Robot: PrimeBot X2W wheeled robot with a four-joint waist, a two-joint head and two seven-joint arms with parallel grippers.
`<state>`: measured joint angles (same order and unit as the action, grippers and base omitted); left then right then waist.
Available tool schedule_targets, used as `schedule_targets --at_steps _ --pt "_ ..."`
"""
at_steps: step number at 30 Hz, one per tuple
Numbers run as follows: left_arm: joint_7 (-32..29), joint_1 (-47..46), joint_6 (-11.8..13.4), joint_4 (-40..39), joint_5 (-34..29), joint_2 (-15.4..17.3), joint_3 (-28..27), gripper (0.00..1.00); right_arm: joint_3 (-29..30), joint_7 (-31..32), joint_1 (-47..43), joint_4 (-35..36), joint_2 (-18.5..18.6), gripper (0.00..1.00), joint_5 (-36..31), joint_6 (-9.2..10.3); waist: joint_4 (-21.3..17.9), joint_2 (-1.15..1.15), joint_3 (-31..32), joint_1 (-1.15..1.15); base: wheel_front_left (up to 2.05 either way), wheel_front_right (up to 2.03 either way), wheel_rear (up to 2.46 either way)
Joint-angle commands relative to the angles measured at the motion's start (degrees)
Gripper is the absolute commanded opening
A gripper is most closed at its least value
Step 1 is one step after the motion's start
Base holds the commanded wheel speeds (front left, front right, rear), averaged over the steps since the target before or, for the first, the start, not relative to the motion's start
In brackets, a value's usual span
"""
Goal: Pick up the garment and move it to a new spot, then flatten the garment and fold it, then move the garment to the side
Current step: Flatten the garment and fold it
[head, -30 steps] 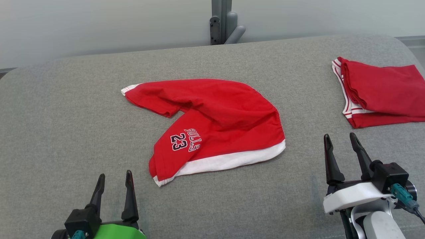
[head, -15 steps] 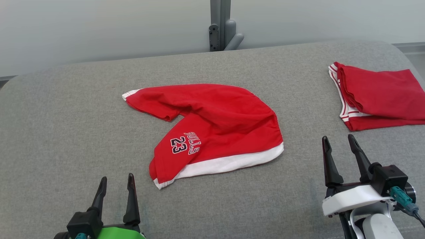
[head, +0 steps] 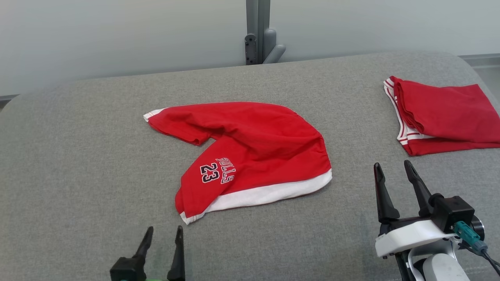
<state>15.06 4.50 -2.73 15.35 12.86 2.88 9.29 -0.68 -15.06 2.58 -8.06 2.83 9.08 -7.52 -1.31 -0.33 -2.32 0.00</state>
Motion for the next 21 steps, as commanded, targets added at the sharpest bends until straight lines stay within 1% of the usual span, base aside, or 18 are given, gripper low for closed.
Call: schedule_targets --at_steps 1,3,6,12,17,21 --pt "0.09 -1.36 -0.75 1.75 -0.78 0.04 0.84 1.00 -0.16 -0.18 -0.38 -0.05 0.14 1.00 0.26 0.07 -0.20 0.33 -0.10 0.00 0.00 0.00 0.00" --pt "-0.09 -2.83 -1.54 5.18 -0.69 0.04 2.52 1.00 -0.46 -0.18 -0.03 -0.11 0.15 1.00 0.21 0.07 -0.59 0.33 -0.34 0.00 0.00 0.00 0.00" --pt "-0.11 -5.02 -2.08 10.09 -0.62 0.09 4.18 1.00 -0.91 -0.18 0.36 -0.27 0.14 1.00 0.19 0.07 -1.34 0.33 -0.78 0.00 0.00 0.00 0.00" --pt "0.11 -9.81 -1.94 17.84 0.20 0.08 4.86 1.00 -0.99 -0.18 1.10 -0.17 0.14 1.00 -0.27 0.07 -3.11 0.33 -2.33 0.00 0.00 0.00 0.00" --pt "0.12 -12.37 -1.33 20.36 0.14 0.08 3.91 1.00 -0.82 -0.18 1.61 0.24 0.15 1.00 -0.57 0.07 -4.21 0.33 -3.65 0.00 0.00 0.00 0.00" --pt "0.14 -13.26 -0.91 19.94 -1.02 0.11 3.05 1.00 -0.32 -0.18 1.90 0.55 0.15 1.00 -0.81 0.07 -4.81 0.33 -4.62 0.00 0.00 0.00 0.00"
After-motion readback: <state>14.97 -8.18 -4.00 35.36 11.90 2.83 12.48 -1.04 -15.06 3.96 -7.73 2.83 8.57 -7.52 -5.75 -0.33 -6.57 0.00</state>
